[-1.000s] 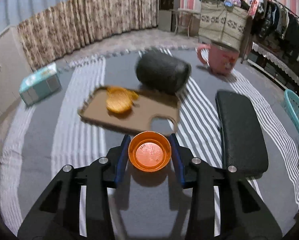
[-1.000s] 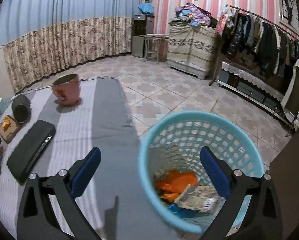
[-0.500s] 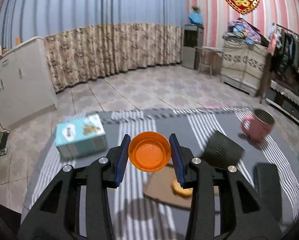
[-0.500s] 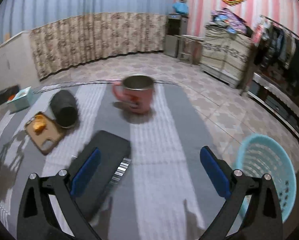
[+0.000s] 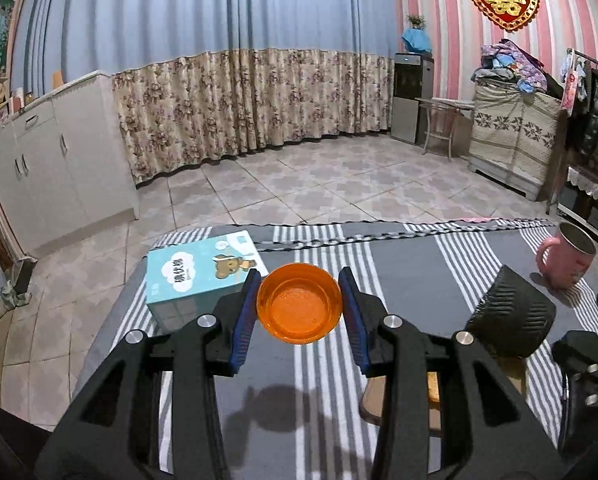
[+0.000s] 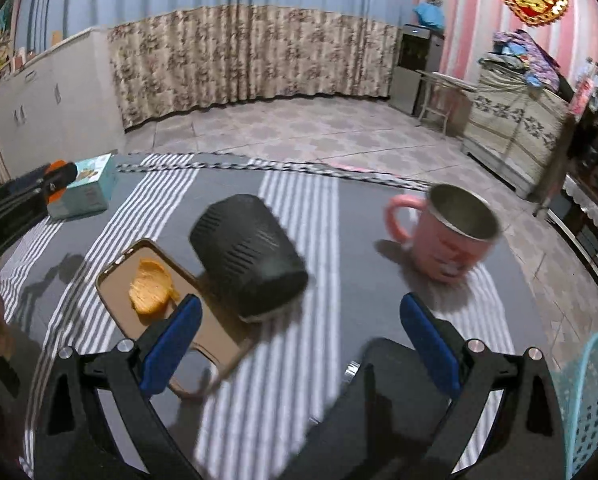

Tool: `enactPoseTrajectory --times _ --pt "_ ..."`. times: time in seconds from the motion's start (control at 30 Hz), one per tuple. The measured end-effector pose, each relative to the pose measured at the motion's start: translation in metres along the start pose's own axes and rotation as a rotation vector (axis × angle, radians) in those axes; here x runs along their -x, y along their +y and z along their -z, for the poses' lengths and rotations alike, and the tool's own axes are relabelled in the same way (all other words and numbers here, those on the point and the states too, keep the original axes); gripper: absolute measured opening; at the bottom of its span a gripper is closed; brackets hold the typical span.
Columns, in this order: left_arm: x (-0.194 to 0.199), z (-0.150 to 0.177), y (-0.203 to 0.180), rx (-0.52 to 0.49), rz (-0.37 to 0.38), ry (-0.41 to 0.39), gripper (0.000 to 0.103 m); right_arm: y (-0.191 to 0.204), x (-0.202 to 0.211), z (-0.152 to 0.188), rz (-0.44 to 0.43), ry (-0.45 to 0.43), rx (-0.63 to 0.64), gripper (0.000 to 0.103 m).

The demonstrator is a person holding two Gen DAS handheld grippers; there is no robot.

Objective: Collect trash
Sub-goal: 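Grasp the black cylinder with the right gripper while the left holds the orange lid, then carry the orange lid and black cylinder over the teal basket with both grippers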

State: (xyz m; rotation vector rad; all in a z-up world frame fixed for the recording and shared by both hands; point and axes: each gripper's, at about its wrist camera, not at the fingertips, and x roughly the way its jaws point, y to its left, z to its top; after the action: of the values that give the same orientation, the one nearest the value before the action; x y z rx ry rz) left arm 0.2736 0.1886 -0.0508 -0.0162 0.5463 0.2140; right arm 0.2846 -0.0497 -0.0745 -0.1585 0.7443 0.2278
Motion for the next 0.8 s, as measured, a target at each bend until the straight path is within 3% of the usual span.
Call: enactPoseTrajectory --times 0.23,0.3,0.37,0.4,0.47,0.6,0.8 --pt "-0.009 0.002 0.002 0.020 0.016 0.021 0.039 0.009 -0.037 -0.013 0.037 0.055 0.040 0.097" --pt "-0.009 0.004 0.001 0.021 0.022 0.023 0.039 0.006 -0.043 -0.015 0.014 0.070 0.028 0.096" --pt "-0.009 0.004 0.000 0.017 0.023 0.023 0.039 0.003 -0.045 -0.017 -0.010 0.073 0.017 0.089" --pt "-0.009 0.004 0.000 0.018 0.025 0.023 0.039 0.001 -0.045 -0.018 -0.044 0.076 0.014 0.074" --pt "-0.009 0.004 -0.001 0.024 0.036 0.026 0.039 0.000 -0.046 -0.018 -0.068 0.086 0.016 0.071" --pt "-0.007 0.006 -0.003 0.014 0.038 0.023 0.039 -0.004 -0.032 -0.020 -0.064 0.037 0.016 0.069" --pt "-0.003 0.009 -0.010 0.016 0.063 0.028 0.039 -0.040 0.018 -0.008 -0.027 -0.019 0.006 0.068"
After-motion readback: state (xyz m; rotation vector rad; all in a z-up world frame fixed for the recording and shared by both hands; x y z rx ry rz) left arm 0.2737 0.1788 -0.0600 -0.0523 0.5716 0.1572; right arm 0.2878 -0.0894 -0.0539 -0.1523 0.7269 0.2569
